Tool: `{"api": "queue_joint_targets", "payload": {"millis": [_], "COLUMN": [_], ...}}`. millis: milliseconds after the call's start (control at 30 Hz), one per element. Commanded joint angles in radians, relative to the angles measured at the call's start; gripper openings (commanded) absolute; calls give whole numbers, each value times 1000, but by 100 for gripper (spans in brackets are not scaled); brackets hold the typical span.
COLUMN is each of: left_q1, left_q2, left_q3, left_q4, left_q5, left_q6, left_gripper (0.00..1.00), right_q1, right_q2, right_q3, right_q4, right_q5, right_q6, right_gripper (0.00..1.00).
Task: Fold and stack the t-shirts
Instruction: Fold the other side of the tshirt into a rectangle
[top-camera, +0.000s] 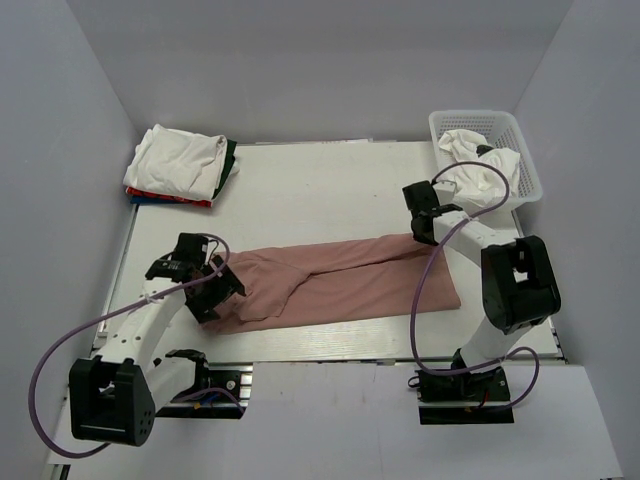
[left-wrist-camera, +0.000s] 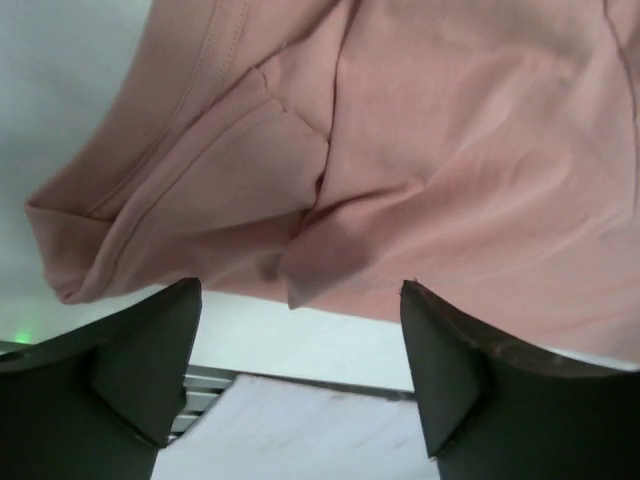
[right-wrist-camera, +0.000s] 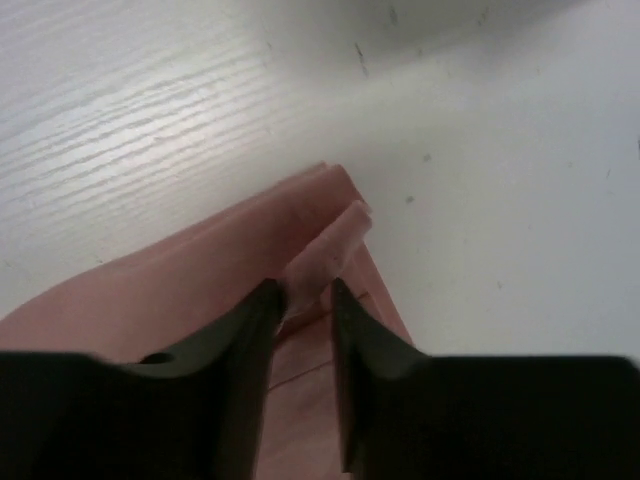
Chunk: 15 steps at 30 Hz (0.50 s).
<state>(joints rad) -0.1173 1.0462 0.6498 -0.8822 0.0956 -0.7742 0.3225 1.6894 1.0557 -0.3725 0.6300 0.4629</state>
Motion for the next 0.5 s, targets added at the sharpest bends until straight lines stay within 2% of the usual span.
{"api": "queue_joint_targets", "payload": {"millis": [0, 33, 133, 300, 400, 467], "left_q1": [-2, -2, -2, -2, -2, -2], "left_q2": [-28, -28, -28, 64, 153, 207], "left_q3": [51, 83, 154, 220, 209, 200], "left_q4": [-21, -21, -5, 110, 233, 288], "left_q5": [15, 15, -20, 5, 85, 116], "left_q6": [-14, -2, 15, 52, 61, 61], "left_gripper": [100, 100, 100, 100, 100, 100], "right_q1": [-2, -5, -2, 0, 3, 3], "right_q2": [-54, -62, -83, -178, -238, -261], "right_q3": [-46, -52, -46, -22, -51, -86], "right_q4": [-54, -80, -135, -152, -53, 100], "right_q5": [92, 106, 184, 183, 56, -40], "right_q6": [97, 124, 161, 149, 42, -69], "right_gripper": [78, 90, 90, 90, 90, 90]}}
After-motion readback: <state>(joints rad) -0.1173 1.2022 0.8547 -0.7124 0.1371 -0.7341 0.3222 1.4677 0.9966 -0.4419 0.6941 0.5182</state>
